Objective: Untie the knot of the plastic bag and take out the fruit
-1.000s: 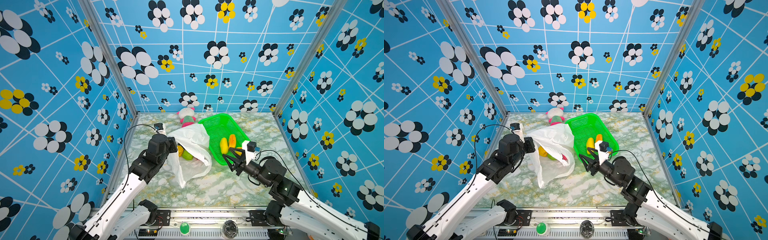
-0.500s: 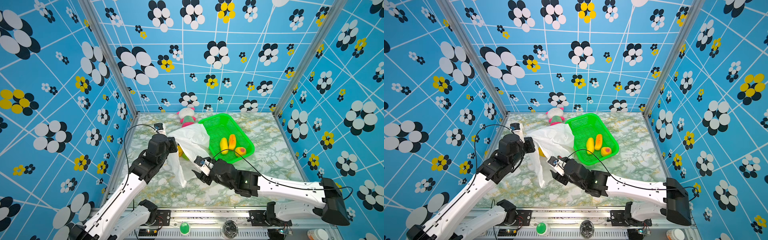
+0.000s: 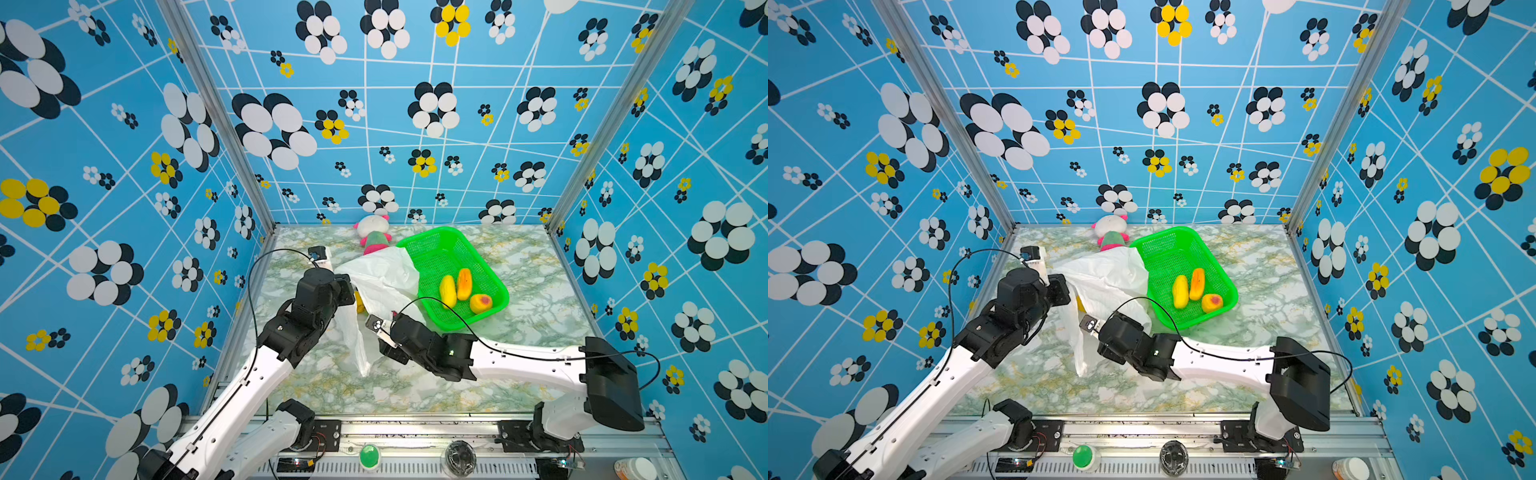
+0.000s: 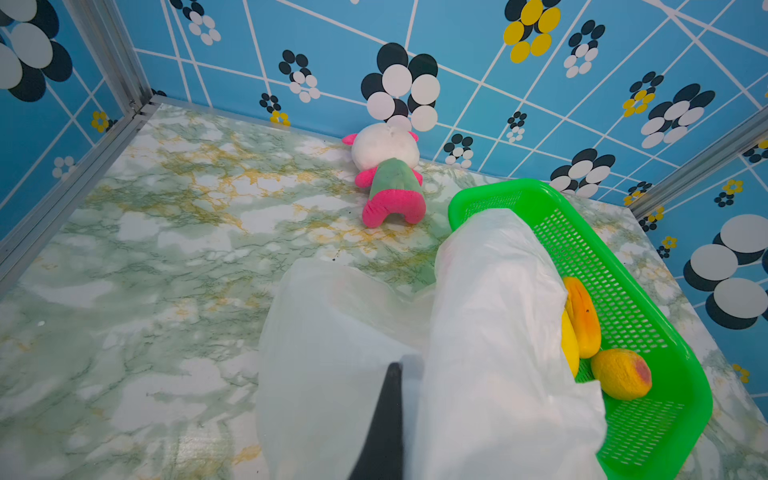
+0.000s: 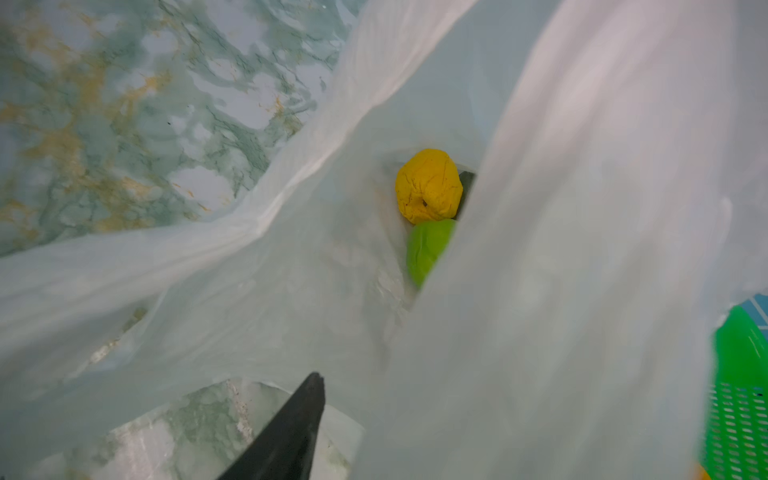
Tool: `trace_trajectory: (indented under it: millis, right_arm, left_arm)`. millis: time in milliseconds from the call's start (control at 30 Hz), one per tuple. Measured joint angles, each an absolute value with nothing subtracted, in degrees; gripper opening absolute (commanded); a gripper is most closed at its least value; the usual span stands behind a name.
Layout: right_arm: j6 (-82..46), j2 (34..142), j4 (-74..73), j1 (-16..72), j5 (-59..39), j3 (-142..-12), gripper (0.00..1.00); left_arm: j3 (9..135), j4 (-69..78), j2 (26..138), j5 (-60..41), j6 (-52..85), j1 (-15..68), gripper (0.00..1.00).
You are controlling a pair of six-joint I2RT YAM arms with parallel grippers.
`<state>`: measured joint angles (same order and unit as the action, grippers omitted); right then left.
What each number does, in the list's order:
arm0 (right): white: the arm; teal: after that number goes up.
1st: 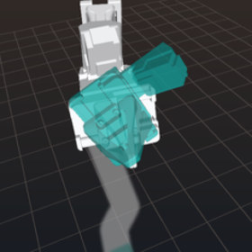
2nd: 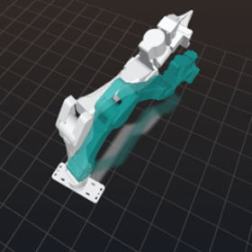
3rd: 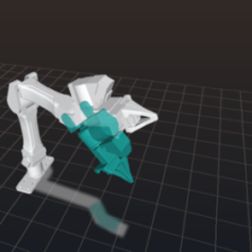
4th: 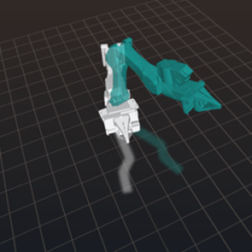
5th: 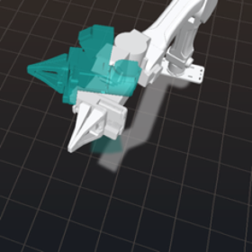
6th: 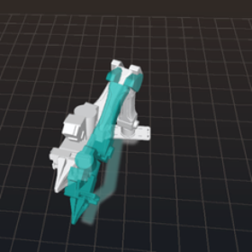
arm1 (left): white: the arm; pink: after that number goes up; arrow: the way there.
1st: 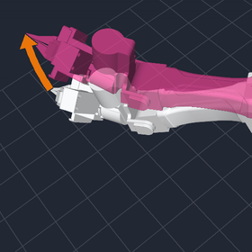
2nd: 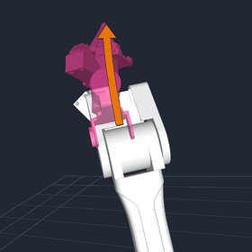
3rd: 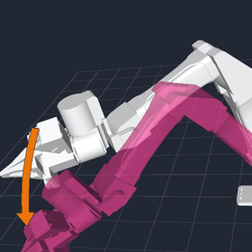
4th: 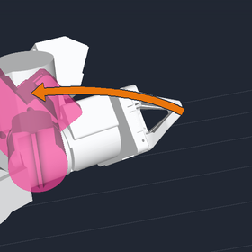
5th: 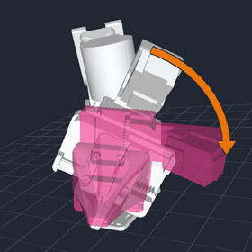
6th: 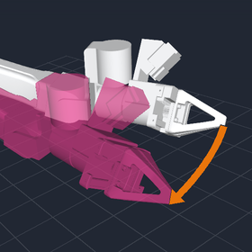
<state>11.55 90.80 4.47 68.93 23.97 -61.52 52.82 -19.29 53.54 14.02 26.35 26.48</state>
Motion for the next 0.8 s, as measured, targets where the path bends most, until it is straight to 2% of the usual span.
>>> trace_trajectory:
  millis: [133, 567, 800]
  right_arm:
    - [10.41, 96.75, 4.97, 66.39, 24.53, -65.32, 0.78]
    - [6.70, 112.53, 6.70, 64.71, 25.69, -78.48, 0.83]
    - [3.53, 115.79, 7.09, 62.22, 26.44, -80.29, 0.88]
  left_arm:
    - [52.82, -19.27, 53.54, 14.02, 26.35, 26.48, 0.00]
    - [52.82, -19.29, 53.47, 14.00, 26.37, 26.48, 0.00]
    - [52.82, -19.29, 53.28, 14.00, 26.37, 26.48, 0.00]
